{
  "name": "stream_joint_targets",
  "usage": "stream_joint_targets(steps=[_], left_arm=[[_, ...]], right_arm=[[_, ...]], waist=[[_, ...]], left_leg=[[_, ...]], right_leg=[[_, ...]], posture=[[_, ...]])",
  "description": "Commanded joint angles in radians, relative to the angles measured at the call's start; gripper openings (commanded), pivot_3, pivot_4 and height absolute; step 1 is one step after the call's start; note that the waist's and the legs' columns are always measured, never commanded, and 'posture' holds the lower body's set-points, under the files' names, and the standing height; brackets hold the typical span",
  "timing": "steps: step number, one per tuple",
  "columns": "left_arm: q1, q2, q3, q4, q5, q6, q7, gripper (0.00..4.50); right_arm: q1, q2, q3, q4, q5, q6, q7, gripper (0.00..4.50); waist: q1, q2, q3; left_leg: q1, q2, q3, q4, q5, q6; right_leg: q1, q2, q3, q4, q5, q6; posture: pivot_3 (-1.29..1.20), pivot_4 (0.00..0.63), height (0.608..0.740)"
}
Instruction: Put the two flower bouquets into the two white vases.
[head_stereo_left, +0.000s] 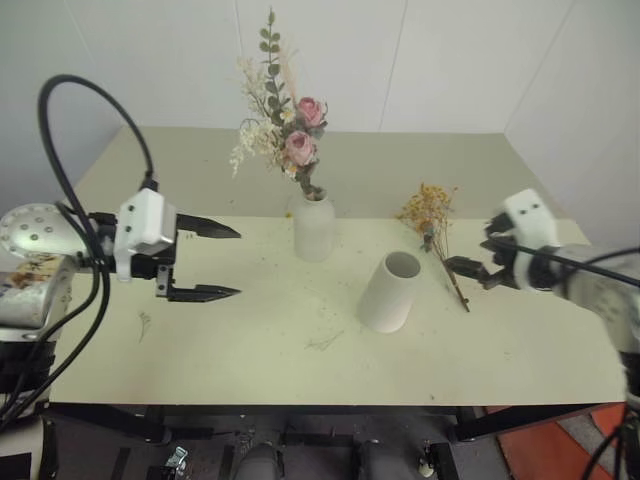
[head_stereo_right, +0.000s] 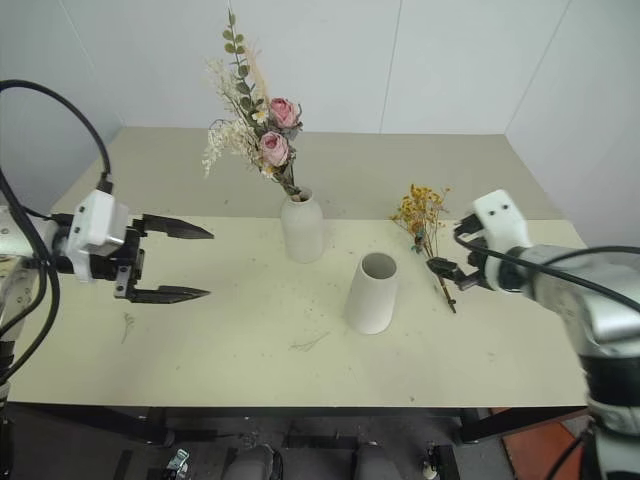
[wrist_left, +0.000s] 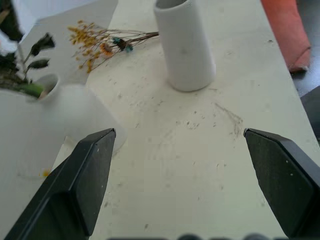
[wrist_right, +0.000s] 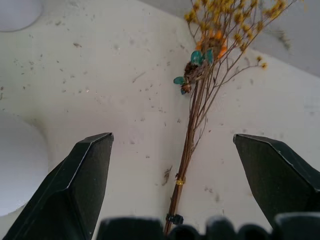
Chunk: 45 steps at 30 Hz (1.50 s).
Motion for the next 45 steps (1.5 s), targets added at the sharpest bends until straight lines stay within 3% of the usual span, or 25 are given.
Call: stream_joint_targets(steps=[1, 10, 23, 27, 31, 34, 37, 39, 45], left_arm=[[-0.033, -0.023, -0.031, -0.078, -0.006, 0.028, 0.045, 4.47], [-0.008, -0.079, -0.078, -0.138, -0.004, 0.04, 0.093, 4.47], [0.003, -0.1, -0.075, -0.156, -0.018, 0.04, 0.115, 4.5], [0.011, -0.099, -0.076, -0.157, -0.012, 0.032, 0.119, 4.5], [0.009, -0.098, -0.08, -0.14, 0.0, 0.017, 0.116, 4.5], [-0.001, -0.101, -0.084, -0.121, 0.004, 0.005, 0.111, 4.5], [-0.013, -0.106, -0.096, -0.097, 0.015, -0.018, 0.098, 4.5], [-0.028, -0.115, -0.102, -0.074, 0.013, -0.03, 0.087, 4.5], [-0.061, -0.135, -0.115, -0.016, 0.018, -0.058, 0.064, 4.5]], right_arm=[[-0.098, 0.043, 0.055, 0.173, -0.09, -0.07, 0.029, 4.5], [-0.221, 0.157, 0.122, 0.487, -0.225, -0.223, 0.115, 4.5], [-0.339, 0.227, 0.124, 0.71, -0.363, -0.327, 0.163, 0.11], [-0.303, 0.213, 0.07, 0.618, -0.352, -0.285, 0.14, 0.05], [-0.162, 0.227, -0.099, 0.327, -0.318, -0.358, 0.013, 0.05], [-0.016, 0.316, -0.277, 0.056, -0.261, -0.534, -0.097, 0.05], [0.108, 0.388, -0.365, -0.205, -0.157, -0.635, -0.077, 0.05], [0.117, 0.512, -0.446, -0.354, -0.036, -0.674, -0.173, 0.05], [0.114, 0.662, -0.46, -0.566, 0.107, -0.689, -0.308, 0.05]], waist=[[-0.002, 0.0, 0.0], [-0.008, 0.0, 0.0], [-0.006, 0.001, 0.0], [-0.006, 0.001, 0.0], [-0.001, 0.001, 0.0], [0.0, 0.001, 0.0], [0.0, 0.001, 0.0], [-0.004, 0.001, 0.001], [-0.006, 0.002, 0.001]], left_leg=[[0.0, 0.0, 0.0, 0.0, 0.0, 0.0], [0.0, 0.0, 0.0, 0.0, 0.0, 0.0], [0.0, 0.0, 0.0, -0.001, 0.0, 0.0], [0.0, 0.0, 0.0, -0.001, 0.0, 0.0], [0.0, 0.0, 0.0, -0.001, 0.0, 0.0], [-0.001, 0.0, 0.0, -0.001, 0.0, 0.0], [0.0, 0.0, 0.0, -0.002, 0.0, 0.0], [0.0, 0.001, -0.001, -0.001, 0.0, 0.0], [0.003, 0.001, -0.001, -0.001, 0.0, 0.0]], right_leg=[[0.0, 0.0, 0.0, 0.0, 0.0, 0.0], [-0.001, 0.001, 0.001, -0.001, 0.0, 0.0], [0.0, 0.001, 0.001, -0.001, 0.0, 0.0], [0.0, 0.001, 0.001, -0.001, 0.0, 0.0], [-0.001, 0.001, 0.0, -0.001, 0.0, 0.0], [-0.001, 0.001, 0.0, -0.001, 0.0, 0.0], [-0.001, 0.001, 0.001, -0.001, 0.0, 0.0], [0.0, 0.001, 0.0, -0.001, 0.0, 0.0], [0.001, 0.001, 0.001, 0.002, 0.0, 0.0]], posture=[[0.0, 0.15, 0.74], [0.0, 0.15, 0.74], [0.0, 0.15, 0.74], [0.0, 0.15, 0.74], [0.0, 0.15, 0.74], [0.0, 0.15, 0.74], [0.0, 0.15, 0.74], [0.0, 0.15, 0.74], [0.0, 0.15, 0.74]])
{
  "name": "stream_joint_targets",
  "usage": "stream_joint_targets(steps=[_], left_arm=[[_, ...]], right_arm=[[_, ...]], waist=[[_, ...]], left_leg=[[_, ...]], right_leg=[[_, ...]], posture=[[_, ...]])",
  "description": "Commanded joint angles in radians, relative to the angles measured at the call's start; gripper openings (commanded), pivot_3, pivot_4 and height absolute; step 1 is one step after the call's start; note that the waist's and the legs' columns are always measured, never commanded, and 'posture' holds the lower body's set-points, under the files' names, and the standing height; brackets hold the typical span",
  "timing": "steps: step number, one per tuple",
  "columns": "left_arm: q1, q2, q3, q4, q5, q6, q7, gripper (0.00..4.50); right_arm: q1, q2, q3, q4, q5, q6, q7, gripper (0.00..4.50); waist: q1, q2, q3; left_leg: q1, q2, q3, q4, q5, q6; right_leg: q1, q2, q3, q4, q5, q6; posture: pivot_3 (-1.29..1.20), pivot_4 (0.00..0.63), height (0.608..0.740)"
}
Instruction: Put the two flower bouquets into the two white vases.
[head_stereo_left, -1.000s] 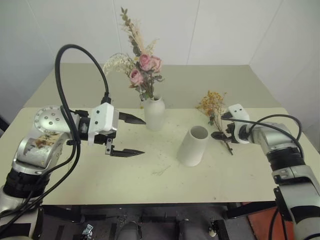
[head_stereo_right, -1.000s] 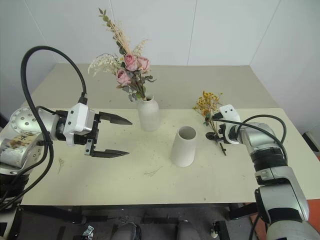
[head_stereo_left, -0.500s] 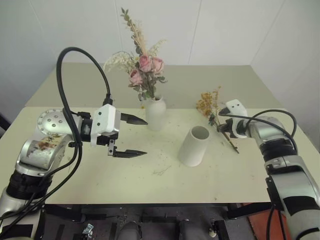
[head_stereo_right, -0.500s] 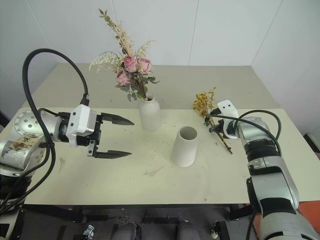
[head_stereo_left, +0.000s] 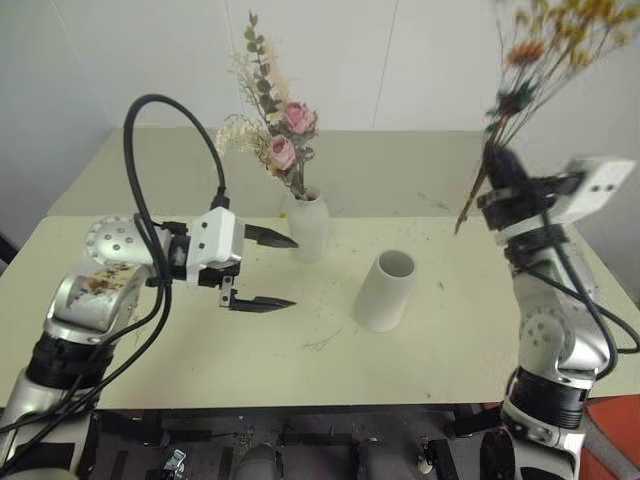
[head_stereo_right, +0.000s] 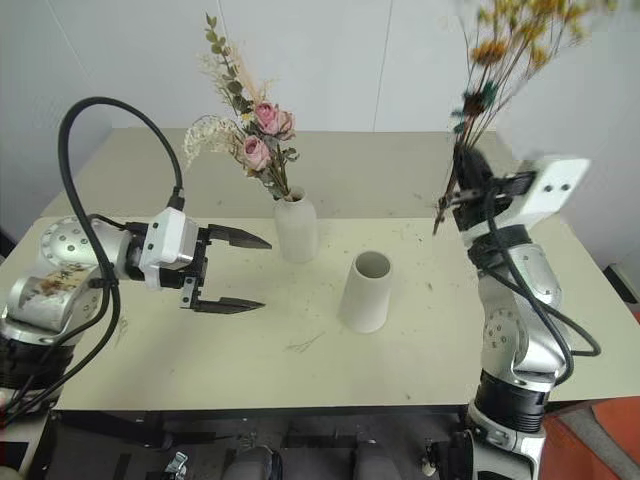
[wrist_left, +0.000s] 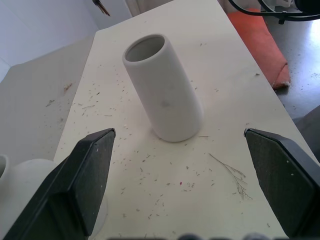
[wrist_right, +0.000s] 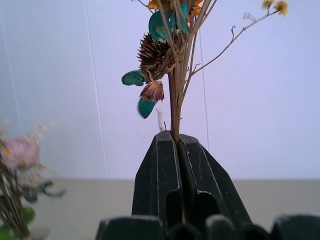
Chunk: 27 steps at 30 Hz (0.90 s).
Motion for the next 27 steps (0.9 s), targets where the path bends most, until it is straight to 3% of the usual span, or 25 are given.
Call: stream_joint_targets(steps=[1, 15, 27], left_arm=[[-0.022, -0.01, 0.007, 0.025, -0.002, -0.035, -0.012, 4.5], [0.003, -0.023, 0.016, 0.072, 0.006, -0.052, -0.025, 4.5], [-0.001, -0.017, 0.013, 0.08, 0.022, -0.05, -0.034, 4.5]], right_arm=[[-0.012, 0.056, 0.003, -0.126, 0.114, -0.029, -0.061, 0.05], [0.164, 0.087, 0.142, -0.238, 0.193, -0.031, -0.078, 0.05], [0.274, 0.119, 0.266, -0.193, 0.096, -0.111, -0.056, 0.05]], waist=[[0.001, 0.0, 0.0], [0.003, 0.001, 0.0], [0.002, 0.001, 0.0]], left_leg=[[0.0, 0.0, 0.0, 0.0, 0.0, 0.0], [0.0, 0.0, 0.0, 0.0, 0.0, 0.0], [0.0, 0.0, 0.0, 0.0, 0.0, 0.0]], right_leg=[[0.0, 0.0, 0.0, 0.0, 0.0, 0.0], [0.0, 0.0, 0.0, 0.0, 0.0, -0.001], [0.0, 0.0, 0.0, 0.0, -0.001, -0.001]], posture=[[0.0, 0.15, 0.74], [0.0, 0.15, 0.74], [0.0, 0.15, 0.74]])
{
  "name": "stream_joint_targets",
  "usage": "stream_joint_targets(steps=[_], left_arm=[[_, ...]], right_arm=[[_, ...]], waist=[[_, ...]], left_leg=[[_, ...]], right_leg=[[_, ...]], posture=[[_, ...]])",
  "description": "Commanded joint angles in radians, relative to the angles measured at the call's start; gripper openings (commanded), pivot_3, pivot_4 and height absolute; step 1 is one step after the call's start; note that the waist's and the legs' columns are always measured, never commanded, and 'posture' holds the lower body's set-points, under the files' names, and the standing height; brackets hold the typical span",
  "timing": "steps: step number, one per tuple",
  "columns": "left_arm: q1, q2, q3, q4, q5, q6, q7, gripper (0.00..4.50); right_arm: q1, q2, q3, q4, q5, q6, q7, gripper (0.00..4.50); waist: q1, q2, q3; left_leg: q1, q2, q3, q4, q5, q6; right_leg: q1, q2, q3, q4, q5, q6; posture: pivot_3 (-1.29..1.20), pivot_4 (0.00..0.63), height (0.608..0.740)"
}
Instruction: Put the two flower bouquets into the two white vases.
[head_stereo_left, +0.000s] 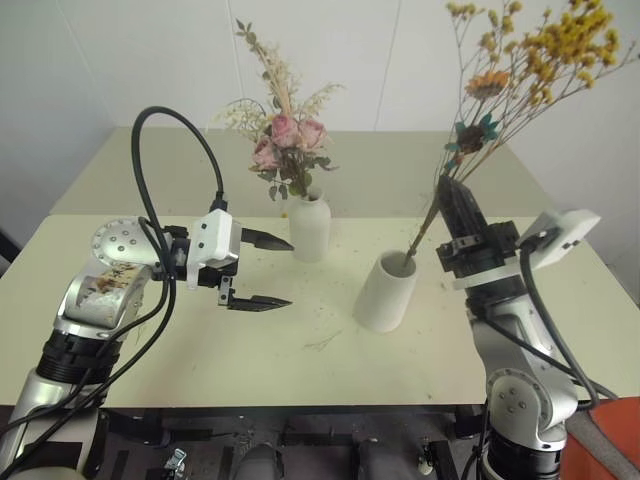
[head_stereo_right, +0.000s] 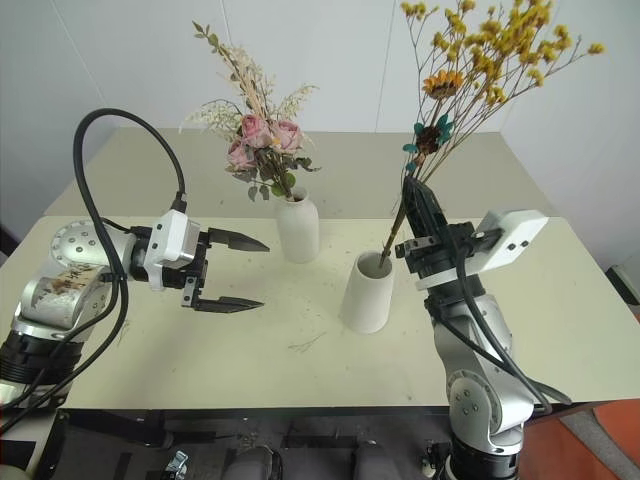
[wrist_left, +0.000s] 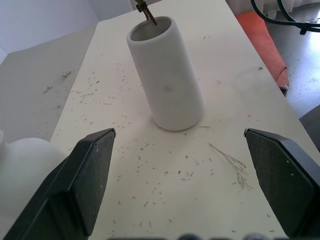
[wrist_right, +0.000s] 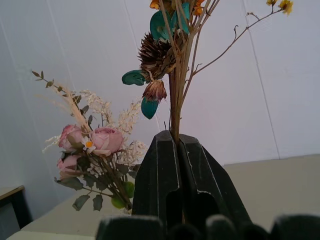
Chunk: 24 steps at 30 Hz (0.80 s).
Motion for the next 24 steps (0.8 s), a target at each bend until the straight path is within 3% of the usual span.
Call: stream_joint_targets(steps=[1, 7, 11, 21, 24], left_arm=[[-0.011, 0.017, 0.013, -0.007, -0.004, -0.013, -0.012, 4.5], [-0.008, 0.014, 0.016, -0.015, -0.01, -0.015, -0.017, 4.5], [-0.009, 0.01, 0.013, -0.01, 0.004, -0.031, -0.012, 4.5], [-0.027, -0.009, -0.005, 0.017, 0.015, -0.062, -0.026, 4.5], [-0.032, -0.008, -0.006, 0.028, 0.02, -0.07, -0.032, 4.5]], right_arm=[[0.001, 0.014, 0.034, -0.009, -0.033, -0.055, 0.004, 0.05], [0.029, 0.022, 0.08, 0.006, -0.104, -0.124, 0.025, 0.05], [0.098, 0.026, 0.109, -0.009, -0.107, -0.163, 0.059, 1.01], [0.26, 0.026, 0.149, -0.053, -0.07, -0.211, 0.128, 4.47], [0.316, 0.015, 0.141, -0.081, -0.066, -0.217, 0.138, 4.47]], waist=[[-0.001, 0.0, 0.0], [0.0, 0.0, 0.0], [0.002, 0.0, 0.0], [0.002, 0.0, 0.0], [0.002, 0.0, 0.0]], left_leg=[[0.0, 0.0, 0.0, 0.0, 0.0, 0.0], [0.0, 0.0, 0.0, 0.0, 0.0, 0.0], [0.0, 0.0, 0.0, 0.0, 0.0, 0.0], [0.0, 0.0, 0.0, 0.0, 0.0, 0.0], [0.0, 0.0, 0.0, 0.0, 0.0, 0.0]], right_leg=[[0.0, 0.0, 0.0, 0.0, 0.0, 0.0], [0.0, 0.0, 0.0, 0.0, 0.0, 0.0], [0.0, 0.0, 0.0, 0.0, 0.0, 0.0], [0.0, 0.0, 0.0, 0.0, 0.0, 0.0], [0.0, 0.0, 0.0, 0.0, 0.0, 0.0]], posture=[[0.0, 0.15, 0.74], [0.0, 0.15, 0.74], [0.0, 0.15, 0.74], [0.0, 0.15, 0.74], [0.0, 0.15, 0.74]])
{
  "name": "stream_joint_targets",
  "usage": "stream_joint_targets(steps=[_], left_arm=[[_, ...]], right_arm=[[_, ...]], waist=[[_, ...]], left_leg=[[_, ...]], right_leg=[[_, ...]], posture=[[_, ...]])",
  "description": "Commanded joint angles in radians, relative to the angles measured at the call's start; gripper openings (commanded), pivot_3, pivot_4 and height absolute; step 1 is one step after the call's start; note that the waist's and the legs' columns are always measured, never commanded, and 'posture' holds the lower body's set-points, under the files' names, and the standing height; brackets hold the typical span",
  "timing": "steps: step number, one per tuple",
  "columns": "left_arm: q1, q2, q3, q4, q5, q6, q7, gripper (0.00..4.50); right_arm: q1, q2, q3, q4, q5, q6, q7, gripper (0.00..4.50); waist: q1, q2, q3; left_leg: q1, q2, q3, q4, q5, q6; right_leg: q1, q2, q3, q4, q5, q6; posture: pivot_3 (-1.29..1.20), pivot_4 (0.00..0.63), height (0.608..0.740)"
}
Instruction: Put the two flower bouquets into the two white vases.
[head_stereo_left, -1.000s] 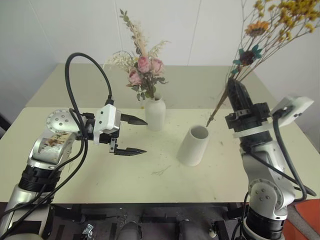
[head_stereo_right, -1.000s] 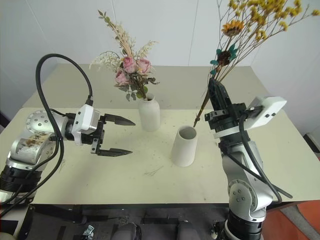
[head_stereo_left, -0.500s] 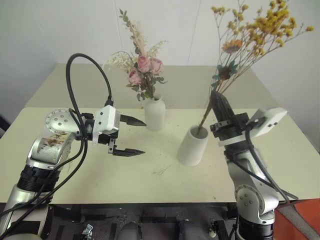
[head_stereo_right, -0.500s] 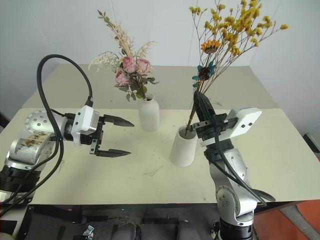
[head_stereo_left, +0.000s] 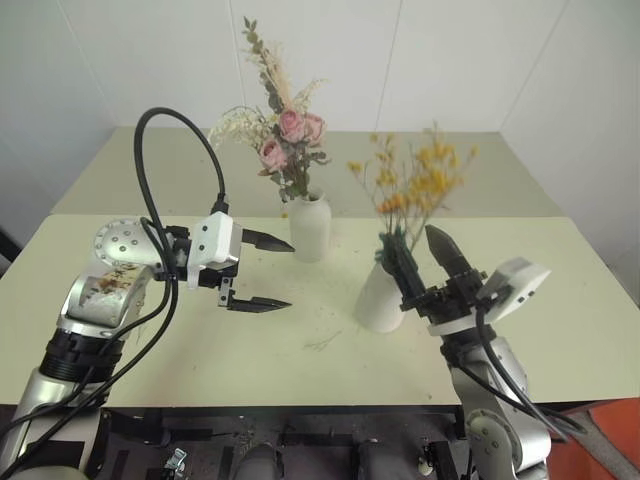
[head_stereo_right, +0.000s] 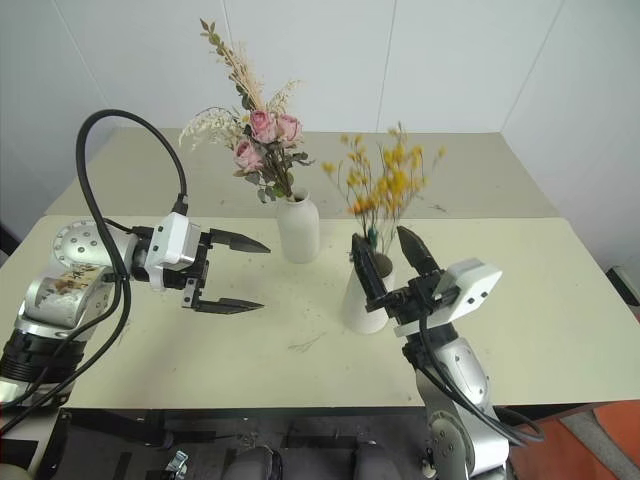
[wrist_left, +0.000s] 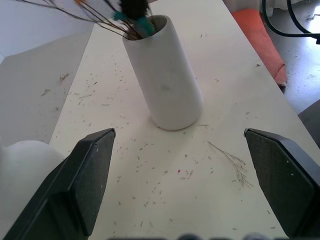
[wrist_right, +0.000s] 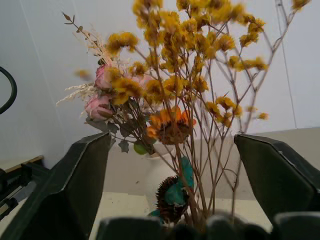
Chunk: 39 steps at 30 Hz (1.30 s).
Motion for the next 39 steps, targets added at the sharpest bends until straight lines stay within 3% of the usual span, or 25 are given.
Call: stream_joint_targets(steps=[1, 5, 9, 14, 20, 27, 31, 37, 39], left_arm=[[-0.026, 0.003, 0.002, 0.003, 0.005, -0.031, -0.009, 4.5], [-0.023, 0.003, 0.014, 0.006, 0.0, -0.029, -0.01, 4.5], [-0.014, 0.018, 0.03, 0.008, -0.003, -0.021, -0.008, 4.5], [0.01, 0.061, 0.07, 0.004, -0.01, -0.013, -0.005, 4.5], [0.068, 0.129, 0.169, -0.025, -0.059, 0.033, 0.012, 4.5], [0.161, 0.235, 0.262, -0.064, -0.079, 0.092, 0.033, 4.5], [0.246, 0.32, 0.404, -0.14, -0.174, 0.216, 0.028, 4.5], [0.345, 0.341, 0.455, -0.212, -0.206, 0.28, 0.057, 4.5], [0.342, 0.32, 0.454, -0.232, -0.219, 0.292, 0.093, 4.5]], right_arm=[[0.053, -0.024, -0.02, -0.087, 0.03, -0.037, 0.026, 4.47], [0.142, -0.146, -0.133, -0.148, 0.152, -0.01, 0.12, 4.47], [0.231, -0.376, -0.335, -0.132, 0.297, 0.052, 0.253, 4.47], [0.299, -0.634, -0.609, 0.014, 0.367, 0.09, 0.494, 4.47], [0.335, -0.852, -0.794, 0.15, 0.467, 0.253, 0.698, 4.47], [0.245, -0.891, -0.805, 0.176, 0.419, 0.268, 0.732, 4.47], [0.197, -0.902, -0.752, 0.167, 0.411, 0.328, 0.691, 4.47], [0.107, -0.859, -0.513, 0.194, 0.294, 0.379, 0.568, 4.47], [0.112, -0.86, -0.49, 0.181, 0.263, 0.371, 0.581, 4.47]], waist=[[0.0, 0.0, 0.0], [0.003, 0.0, 0.0], [0.003, 0.0, 0.0], [-0.002, 0.0, 0.0], [0.0, 0.0, 0.0], [0.001, 0.0, 0.0], [0.0, -0.001, 0.0], [0.0, -0.001, 0.0], [0.006, 0.0, 0.0]], left_leg=[[0.0, 0.0, 0.0, 0.0, 0.0, 0.0], [0.0, 0.0, 0.0, 0.0, 0.0, 0.0], [0.001, 0.0, 0.0, 0.001, 0.0, 0.0], [0.004, 0.0, 0.001, 0.0, 0.0, 0.0], [0.005, 0.002, 0.001, -0.001, 0.0, 0.0], [0.004, 0.002, 0.001, -0.001, 0.0, 0.0], [0.004, 0.002, 0.001, -0.001, 0.0, 0.0], [0.005, 0.002, 0.001, -0.001, 0.0, 0.0], [0.005, 0.002, 0.001, -0.001, 0.0, 0.0]], right_leg=[[0.0, 0.0, 0.0, 0.0, 0.0, 0.0], [0.001, 0.0, 0.0, 0.0, 0.0, 0.0], [0.002, 0.0, 0.0, -0.001, 0.0, 0.0], [0.004, 0.001, 0.002, 0.0, 0.0, 0.0], [0.004, 0.002, 0.002, -0.001, 0.0, 0.0], [0.004, 0.002, 0.002, -0.001, -0.002, 0.003], [0.003, 0.002, 0.002, -0.001, -0.002, 0.003], [0.004, 0.002, 0.002, -0.001, -0.003, 0.003], [0.003, 0.002, 0.002, 0.0, -0.003, 0.003]], posture=[[0.0, 0.15, 0.74], [0.0, 0.15, 0.74], [0.0, 0.15, 0.74], [0.0, 0.15, 0.74], [0.0, 0.15, 0.74], [0.0, 0.15, 0.74], [0.0, 0.15, 0.74], [0.0, 0.15, 0.74], [0.0, 0.15, 0.74]])
